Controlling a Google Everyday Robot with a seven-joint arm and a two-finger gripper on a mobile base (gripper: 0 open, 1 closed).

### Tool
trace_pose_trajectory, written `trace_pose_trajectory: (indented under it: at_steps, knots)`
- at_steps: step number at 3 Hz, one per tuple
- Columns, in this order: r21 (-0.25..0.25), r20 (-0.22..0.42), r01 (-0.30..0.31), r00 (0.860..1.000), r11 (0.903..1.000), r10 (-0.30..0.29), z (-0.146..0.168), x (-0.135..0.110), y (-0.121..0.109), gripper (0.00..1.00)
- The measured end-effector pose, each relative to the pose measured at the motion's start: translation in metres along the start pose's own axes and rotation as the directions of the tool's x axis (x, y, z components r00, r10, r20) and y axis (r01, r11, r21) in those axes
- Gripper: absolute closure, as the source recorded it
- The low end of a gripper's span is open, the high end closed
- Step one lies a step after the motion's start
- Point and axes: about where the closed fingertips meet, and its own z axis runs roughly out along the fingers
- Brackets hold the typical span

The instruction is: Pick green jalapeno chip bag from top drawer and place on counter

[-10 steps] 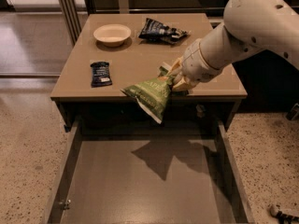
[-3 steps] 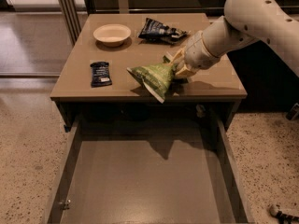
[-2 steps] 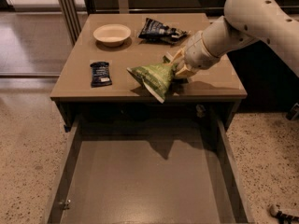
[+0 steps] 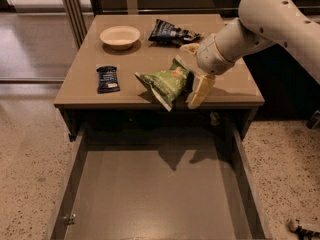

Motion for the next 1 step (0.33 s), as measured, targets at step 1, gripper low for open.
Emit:
trace_pose_trajectory:
  at_steps: [1]
  knots:
    - [0.000, 0.000, 0.000, 1.000, 1.0000, 0.000, 0.0000, 0.0000, 0.0000, 0.00]
